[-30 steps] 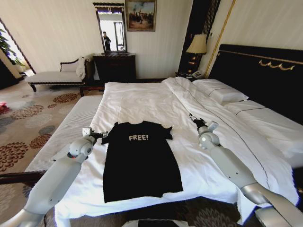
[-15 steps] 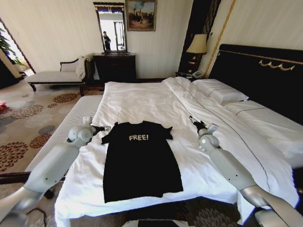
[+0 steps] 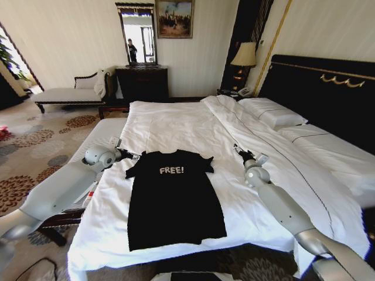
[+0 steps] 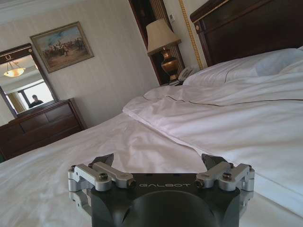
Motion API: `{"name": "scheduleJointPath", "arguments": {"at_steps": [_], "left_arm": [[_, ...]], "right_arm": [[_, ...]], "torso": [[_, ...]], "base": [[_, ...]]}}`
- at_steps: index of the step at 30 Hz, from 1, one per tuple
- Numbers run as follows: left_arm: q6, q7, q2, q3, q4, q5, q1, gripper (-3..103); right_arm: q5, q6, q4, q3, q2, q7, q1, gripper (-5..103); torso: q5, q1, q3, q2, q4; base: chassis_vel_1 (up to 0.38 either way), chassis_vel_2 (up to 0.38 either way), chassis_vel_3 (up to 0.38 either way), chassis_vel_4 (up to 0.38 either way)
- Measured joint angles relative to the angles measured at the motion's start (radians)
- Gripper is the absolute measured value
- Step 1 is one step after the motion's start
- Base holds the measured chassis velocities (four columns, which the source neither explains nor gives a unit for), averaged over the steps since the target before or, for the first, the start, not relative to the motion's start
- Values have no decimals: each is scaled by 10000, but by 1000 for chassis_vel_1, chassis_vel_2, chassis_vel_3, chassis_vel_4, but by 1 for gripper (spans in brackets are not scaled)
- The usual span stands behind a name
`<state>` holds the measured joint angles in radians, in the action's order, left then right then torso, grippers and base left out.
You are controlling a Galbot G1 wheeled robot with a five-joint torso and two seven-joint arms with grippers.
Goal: Fold the clothes on the bed.
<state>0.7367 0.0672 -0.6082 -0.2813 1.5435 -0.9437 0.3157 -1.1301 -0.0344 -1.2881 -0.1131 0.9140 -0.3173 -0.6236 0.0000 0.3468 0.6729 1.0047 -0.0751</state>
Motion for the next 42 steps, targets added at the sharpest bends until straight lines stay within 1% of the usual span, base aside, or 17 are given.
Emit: {"name": "scheduleJointPath", "arguments": {"at_steps": [4,7,10,14,17,27,37,39,40,41,42], "left_arm": [[0,-60,79,200,8,172,414,100],[-2,-160,-44,388,-14,296,758,100],[-4,-195,-104,387,17,381,880,100],[-7,-254,-126,350,11,587,952,100],[-11,-310,7,332,9,733,1006,100],[-15,-384,234,291,228,770,1182,100],[-15,-369,-95,116,25,941,1271,100],[-15,-352,-159,97,-60,989,1255,102],[-15,-342,-187,90,-108,998,1228,100],[-15,-342,-187,90,-108,998,1228,100],[-15,-333,-199,80,-151,1000,1197,96]], "right_arm": [[9,4,44,24,-7,45,-4,100],[18,11,127,117,20,61,61,100],[18,13,163,185,46,61,136,100],[18,18,186,253,92,55,205,100],[18,22,208,257,110,54,214,100],[47,34,291,233,164,74,213,100],[55,35,272,219,135,73,178,100],[56,35,262,209,118,72,164,100],[56,35,259,206,111,72,157,100],[56,35,259,206,111,72,157,100],[56,35,259,201,105,72,155,100]], "torso": [[-3,0,0,0,1],[-1,-1,0,0,-2],[-2,-1,0,0,-4],[-1,-1,0,0,-1],[-1,-1,0,0,-2],[0,-2,0,2,-1],[1,-1,0,1,-3],[-1,-1,0,2,-3],[0,-1,0,1,-2],[0,-1,0,1,-2],[-1,-1,0,1,-1]], "base": [[0,0,0,0],[0,0,0,0],[0,0,0,0],[0,0,0,0],[0,0,0,0],[0,0,0,0],[0,0,0,0],[0,0,0,0],[0,0,0,0],[0,0,0,0],[0,0,0,0]]}}
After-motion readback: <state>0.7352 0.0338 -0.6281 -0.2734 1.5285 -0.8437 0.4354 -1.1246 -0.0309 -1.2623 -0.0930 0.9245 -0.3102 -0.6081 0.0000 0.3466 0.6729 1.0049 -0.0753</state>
